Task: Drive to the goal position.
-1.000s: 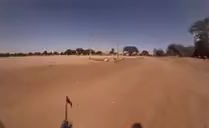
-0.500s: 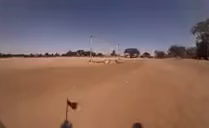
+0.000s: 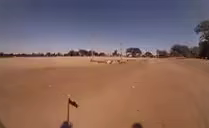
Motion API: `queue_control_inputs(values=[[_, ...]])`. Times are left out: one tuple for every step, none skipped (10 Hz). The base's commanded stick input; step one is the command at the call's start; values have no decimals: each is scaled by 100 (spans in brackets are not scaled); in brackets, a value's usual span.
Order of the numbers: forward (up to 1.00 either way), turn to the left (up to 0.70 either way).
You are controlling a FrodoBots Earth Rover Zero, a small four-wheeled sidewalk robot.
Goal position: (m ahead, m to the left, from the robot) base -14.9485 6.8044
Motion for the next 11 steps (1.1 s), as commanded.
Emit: queue_control_inputs(values=[[70, 27], [70, 27], [70, 27], [70, 27], [70, 27], [70, 27], [70, 27], [70, 27], [70, 27], [70, 27], [70, 27]])
